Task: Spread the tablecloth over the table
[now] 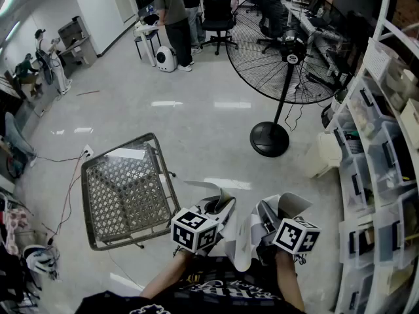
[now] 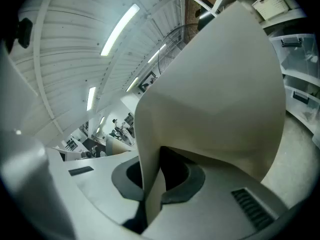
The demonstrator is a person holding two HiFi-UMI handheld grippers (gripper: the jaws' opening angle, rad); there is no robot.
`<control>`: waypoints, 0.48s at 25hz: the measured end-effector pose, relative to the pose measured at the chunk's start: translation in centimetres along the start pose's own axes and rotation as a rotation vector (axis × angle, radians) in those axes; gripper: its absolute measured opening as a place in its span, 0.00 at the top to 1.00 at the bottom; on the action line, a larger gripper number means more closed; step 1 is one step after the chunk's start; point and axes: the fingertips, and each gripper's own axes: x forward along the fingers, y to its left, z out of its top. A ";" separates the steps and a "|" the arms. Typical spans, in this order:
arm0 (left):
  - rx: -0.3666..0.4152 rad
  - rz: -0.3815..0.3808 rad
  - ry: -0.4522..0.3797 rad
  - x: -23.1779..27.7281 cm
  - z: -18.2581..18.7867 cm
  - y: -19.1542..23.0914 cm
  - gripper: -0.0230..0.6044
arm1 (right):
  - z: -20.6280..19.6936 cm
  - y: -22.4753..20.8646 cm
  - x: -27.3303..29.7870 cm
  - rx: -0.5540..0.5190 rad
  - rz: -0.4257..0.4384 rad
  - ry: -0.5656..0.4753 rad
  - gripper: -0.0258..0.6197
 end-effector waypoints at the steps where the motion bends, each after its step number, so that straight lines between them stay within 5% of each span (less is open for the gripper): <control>1: 0.000 0.002 -0.002 0.1 0.1 0.0 0.92 | 0.1 0.0 0.1 -0.005 0.000 0.001 0.93; 12: -0.029 0.078 -0.032 0.6 0.5 0.3 0.92 | 2.1 -0.2 0.8 -0.099 0.031 0.022 0.93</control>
